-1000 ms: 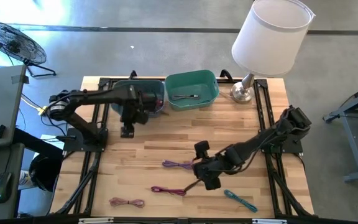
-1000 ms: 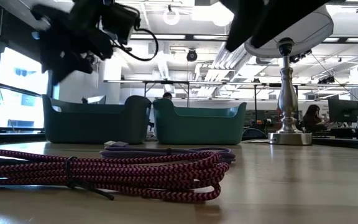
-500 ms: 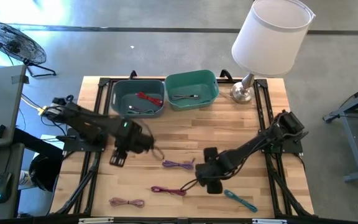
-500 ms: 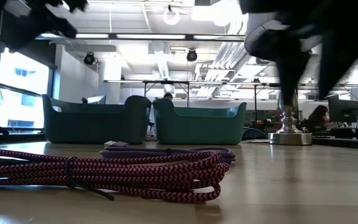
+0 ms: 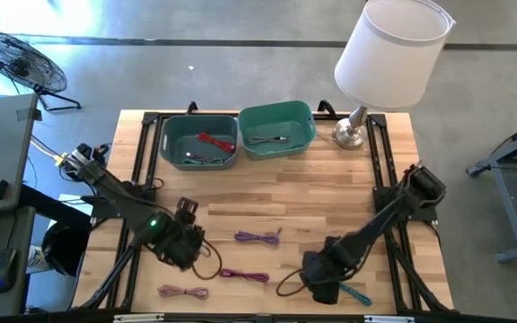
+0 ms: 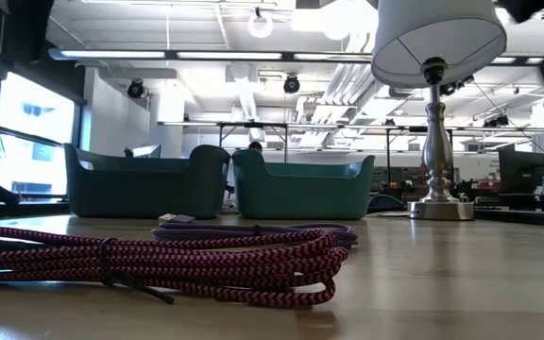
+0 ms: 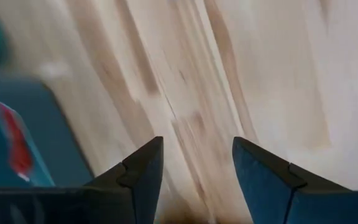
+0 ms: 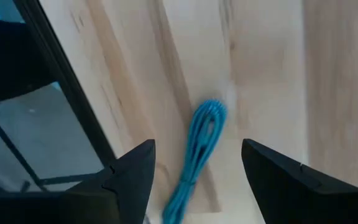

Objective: Pick & Place USB Port
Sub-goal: Put the black and blue charger cable into the green bin

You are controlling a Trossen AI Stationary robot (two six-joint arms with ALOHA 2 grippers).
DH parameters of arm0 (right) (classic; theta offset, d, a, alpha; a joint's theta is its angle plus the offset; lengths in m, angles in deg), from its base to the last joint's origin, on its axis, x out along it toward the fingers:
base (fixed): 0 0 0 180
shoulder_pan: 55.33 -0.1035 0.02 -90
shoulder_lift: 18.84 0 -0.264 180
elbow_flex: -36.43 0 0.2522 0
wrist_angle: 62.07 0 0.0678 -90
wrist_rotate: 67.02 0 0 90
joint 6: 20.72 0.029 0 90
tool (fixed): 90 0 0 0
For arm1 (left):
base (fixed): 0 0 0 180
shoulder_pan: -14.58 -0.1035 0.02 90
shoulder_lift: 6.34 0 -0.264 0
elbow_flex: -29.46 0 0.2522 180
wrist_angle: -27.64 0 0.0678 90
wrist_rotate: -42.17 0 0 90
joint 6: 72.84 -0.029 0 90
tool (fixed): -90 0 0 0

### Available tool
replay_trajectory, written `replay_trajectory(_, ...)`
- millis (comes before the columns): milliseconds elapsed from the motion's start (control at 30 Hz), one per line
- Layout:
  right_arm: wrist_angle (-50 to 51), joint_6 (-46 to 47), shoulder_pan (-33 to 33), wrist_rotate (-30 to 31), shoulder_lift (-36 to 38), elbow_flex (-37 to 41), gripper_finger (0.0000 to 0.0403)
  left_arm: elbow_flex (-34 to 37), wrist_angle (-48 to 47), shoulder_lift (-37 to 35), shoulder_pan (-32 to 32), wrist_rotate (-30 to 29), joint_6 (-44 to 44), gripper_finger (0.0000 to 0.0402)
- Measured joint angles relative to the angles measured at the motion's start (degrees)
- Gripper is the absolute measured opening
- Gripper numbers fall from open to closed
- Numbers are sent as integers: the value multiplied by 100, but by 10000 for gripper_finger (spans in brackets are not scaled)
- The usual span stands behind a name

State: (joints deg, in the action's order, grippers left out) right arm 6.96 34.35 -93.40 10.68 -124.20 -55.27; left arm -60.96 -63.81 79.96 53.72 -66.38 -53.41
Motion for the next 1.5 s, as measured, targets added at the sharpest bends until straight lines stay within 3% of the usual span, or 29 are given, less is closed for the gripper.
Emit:
replay_trajectory(267, 6, 999, -683, 693, 2, 0, 232, 0, 1097, 0, 811, -2857, 187, 185)
replay_trajectory(467, 270, 1533, -1054, 1187, -163, 0, 232, 0, 1488, 0, 1254, -4199, 188, 185)
replay_trajectory(633, 398, 1651, -1183, 1037, -525, 0, 232, 0, 1721, 0, 1306, -4304, 202, 185)
replay_trajectory(1200, 298, 1229, -1136, 1208, -1274, -25, 222, 0, 2673, 0, 1298, -3391, 146, 185)
replay_trajectory(1300, 271, 1057, -1039, 1299, -1323, -26, 180, 0, 2703, 1, 1298, -3399, 146, 185)
replay_trajectory(1433, 216, 778, -876, 1374, -1340, -26, 65, 0, 2856, 2, 1298, -3734, 144, 185)
replay_trajectory(1500, 293, 613, -767, 1919, -1341, -23, 23, 0, 2870, 2, 1297, -3911, 166, 185)
